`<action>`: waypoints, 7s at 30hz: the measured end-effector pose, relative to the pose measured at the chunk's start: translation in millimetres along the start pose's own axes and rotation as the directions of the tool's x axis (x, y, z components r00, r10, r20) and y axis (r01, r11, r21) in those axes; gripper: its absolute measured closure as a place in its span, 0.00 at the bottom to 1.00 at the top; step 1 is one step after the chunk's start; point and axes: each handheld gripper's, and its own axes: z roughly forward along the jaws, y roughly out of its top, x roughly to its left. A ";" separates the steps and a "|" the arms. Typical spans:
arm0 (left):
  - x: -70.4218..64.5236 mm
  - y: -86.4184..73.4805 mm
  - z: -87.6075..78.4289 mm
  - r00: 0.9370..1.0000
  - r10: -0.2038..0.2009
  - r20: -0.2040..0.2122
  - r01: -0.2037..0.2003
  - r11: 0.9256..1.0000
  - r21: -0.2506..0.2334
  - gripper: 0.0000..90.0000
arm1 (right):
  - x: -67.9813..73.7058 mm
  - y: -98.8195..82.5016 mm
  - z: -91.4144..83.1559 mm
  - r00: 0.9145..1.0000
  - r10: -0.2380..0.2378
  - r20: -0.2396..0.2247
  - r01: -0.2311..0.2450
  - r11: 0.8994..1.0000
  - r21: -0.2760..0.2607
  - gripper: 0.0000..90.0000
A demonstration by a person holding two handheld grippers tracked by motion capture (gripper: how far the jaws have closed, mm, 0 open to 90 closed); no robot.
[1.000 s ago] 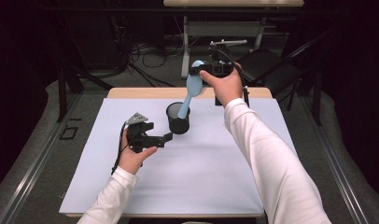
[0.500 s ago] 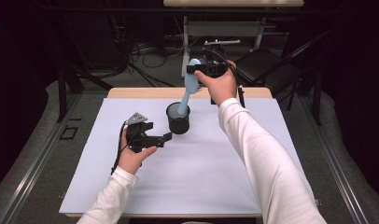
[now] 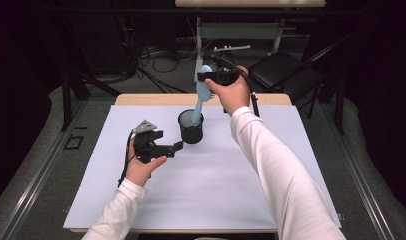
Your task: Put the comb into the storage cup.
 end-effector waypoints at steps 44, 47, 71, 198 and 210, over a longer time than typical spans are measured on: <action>2.0 1.5 -3.6 1.000 0.000 -0.007 0.000 1.000 -0.013 0.04 | 17.7 -29.1 40.1 0.995 -0.099 0.014 0.098 0.994 0.046 0.55; 2.0 1.5 -3.4 1.000 0.001 -0.007 -0.001 1.000 -0.011 0.04 | 18.1 -31.8 42.5 0.994 -0.107 0.015 0.106 0.993 0.050 0.55; 2.4 1.1 -2.6 1.000 0.003 -0.009 -0.003 1.000 -0.008 0.04 | 21.6 -43.7 56.1 0.989 -0.150 0.016 0.149 0.987 0.067 0.55; 4.9 -0.9 0.5 1.000 0.001 -0.021 -0.001 1.000 0.003 0.04 | 24.7 -49.0 58.5 0.989 -0.149 0.005 0.149 0.989 -0.004 0.17; 5.2 -1.7 2.3 1.000 0.002 -0.020 -0.001 1.000 0.010 0.04 | 23.6 -46.7 50.7 0.987 -0.158 0.008 0.158 0.987 -0.001 0.17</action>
